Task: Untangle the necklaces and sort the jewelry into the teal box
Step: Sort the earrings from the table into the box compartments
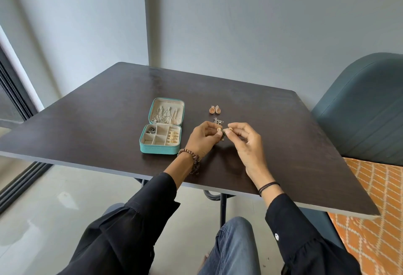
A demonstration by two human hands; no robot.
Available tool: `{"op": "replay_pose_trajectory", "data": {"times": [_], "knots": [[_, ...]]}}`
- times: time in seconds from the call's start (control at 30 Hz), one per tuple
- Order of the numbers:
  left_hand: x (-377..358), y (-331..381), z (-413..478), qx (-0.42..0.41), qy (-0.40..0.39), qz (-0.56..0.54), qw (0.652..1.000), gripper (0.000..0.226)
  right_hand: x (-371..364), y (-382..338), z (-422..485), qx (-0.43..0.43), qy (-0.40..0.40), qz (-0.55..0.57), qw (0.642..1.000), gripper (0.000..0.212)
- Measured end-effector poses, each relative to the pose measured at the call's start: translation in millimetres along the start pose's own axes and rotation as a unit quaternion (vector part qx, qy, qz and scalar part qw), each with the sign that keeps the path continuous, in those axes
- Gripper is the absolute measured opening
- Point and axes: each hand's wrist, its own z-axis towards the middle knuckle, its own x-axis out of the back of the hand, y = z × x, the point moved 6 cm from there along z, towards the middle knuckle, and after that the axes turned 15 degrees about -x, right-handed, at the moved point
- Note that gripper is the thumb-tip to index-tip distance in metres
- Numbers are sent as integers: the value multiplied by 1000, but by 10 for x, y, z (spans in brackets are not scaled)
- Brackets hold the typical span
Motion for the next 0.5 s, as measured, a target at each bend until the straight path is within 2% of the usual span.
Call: {"op": "replay_pose_trajectory", "data": {"times": [0.23, 0.33, 0.5], "knots": [[15, 67, -40, 8, 22, -35, 999, 12, 58, -29, -103, -45, -17, 50, 998, 16], [4, 122, -81, 8, 14, -42, 999, 19, 83, -68, -174, -62, -25, 57, 996, 21], [-35, 223, -111, 55, 51, -100, 992, 18, 148, -188, -283, -71, -26, 59, 995, 25]]}}
